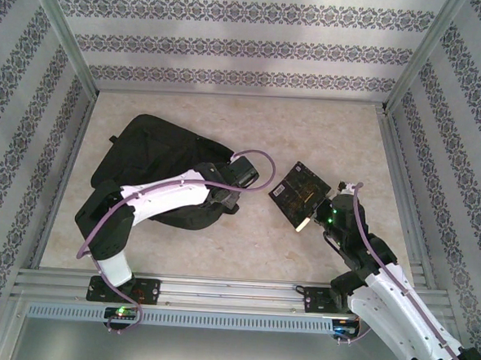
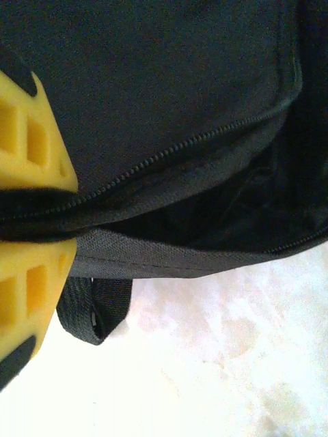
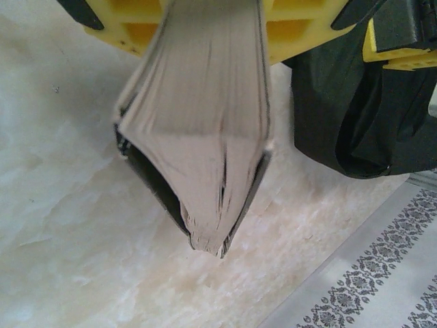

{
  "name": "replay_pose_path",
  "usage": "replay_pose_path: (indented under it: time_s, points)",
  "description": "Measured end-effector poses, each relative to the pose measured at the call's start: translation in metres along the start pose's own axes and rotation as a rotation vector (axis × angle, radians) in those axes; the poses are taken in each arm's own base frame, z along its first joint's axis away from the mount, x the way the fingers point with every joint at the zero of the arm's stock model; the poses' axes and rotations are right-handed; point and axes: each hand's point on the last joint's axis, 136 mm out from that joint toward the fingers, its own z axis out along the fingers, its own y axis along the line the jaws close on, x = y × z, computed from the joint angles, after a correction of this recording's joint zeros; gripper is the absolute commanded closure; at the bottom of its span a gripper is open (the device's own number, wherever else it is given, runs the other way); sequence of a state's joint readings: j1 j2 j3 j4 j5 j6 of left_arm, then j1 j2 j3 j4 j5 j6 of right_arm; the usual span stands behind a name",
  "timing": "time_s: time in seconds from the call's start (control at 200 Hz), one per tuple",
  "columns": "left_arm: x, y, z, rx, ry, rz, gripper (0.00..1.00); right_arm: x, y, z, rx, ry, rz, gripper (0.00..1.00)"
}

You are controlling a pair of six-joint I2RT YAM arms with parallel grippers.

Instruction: Pack the student bag

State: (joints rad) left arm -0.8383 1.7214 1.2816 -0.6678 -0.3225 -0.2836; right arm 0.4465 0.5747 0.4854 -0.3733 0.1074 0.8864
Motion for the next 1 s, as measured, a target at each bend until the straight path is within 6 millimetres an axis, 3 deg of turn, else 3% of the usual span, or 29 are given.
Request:
replay_pose_path:
  time_s: [0.145,0.26,0.565,0.794,0.999]
  points:
    - [-0.004,0.003,-0.007,0.002,-0.019,-0.002,1.00,-0.001,0.000,0.000,-0.001,-0.002,0.004,1.00]
    - [-0.011,0.006,-0.022,0.023,-0.058,-0.016,1.00,0.000,0.000,0.000,-0.005,0.003,0.004,1.00]
    - [-0.043,0.036,-0.091,0.071,-0.182,-0.094,1.00,0.006,0.013,-0.001,-0.066,0.046,-0.022,1.00]
    - [-0.061,0.061,-0.144,0.100,-0.269,-0.136,1.00,0.002,0.062,-0.015,-0.263,0.101,-0.039,1.00]
    - [-0.065,0.075,-0.167,0.126,-0.310,-0.160,1.00,0.012,0.110,-0.027,-0.445,0.172,-0.058,1.00]
